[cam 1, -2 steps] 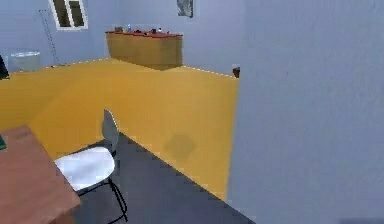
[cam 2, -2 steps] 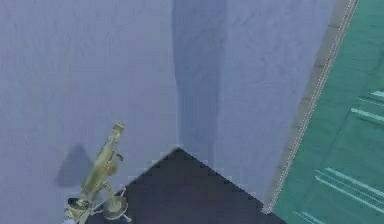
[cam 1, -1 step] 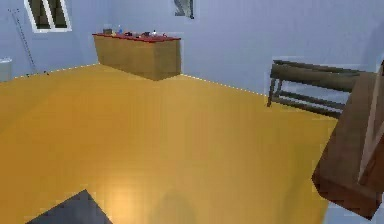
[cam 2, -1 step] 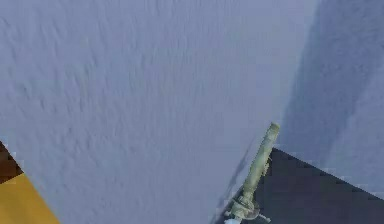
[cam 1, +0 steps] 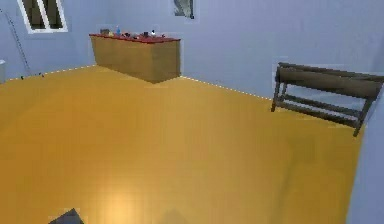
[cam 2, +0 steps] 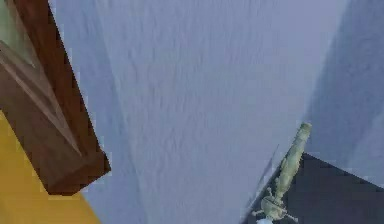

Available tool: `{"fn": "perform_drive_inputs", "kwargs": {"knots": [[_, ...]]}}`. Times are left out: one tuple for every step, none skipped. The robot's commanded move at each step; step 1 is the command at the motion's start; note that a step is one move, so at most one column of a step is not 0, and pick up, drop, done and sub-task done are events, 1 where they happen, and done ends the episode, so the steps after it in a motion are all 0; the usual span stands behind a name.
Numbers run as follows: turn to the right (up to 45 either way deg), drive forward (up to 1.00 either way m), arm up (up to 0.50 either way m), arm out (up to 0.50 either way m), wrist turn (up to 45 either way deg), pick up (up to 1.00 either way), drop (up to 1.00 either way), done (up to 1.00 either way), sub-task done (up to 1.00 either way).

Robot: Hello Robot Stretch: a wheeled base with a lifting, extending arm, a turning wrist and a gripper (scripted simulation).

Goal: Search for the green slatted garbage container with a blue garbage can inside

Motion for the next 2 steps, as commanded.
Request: {"fn": "perform_drive_inputs", "kwargs": {"knots": [[-45.0, 0.0, 0.0, 0.0, 0.0, 0.0, 0.0, 0.0, 0.0], [-6.0, 0.0, 0.0, 0.0, 0.0, 0.0, 0.0, 0.0, 0.0]]}}
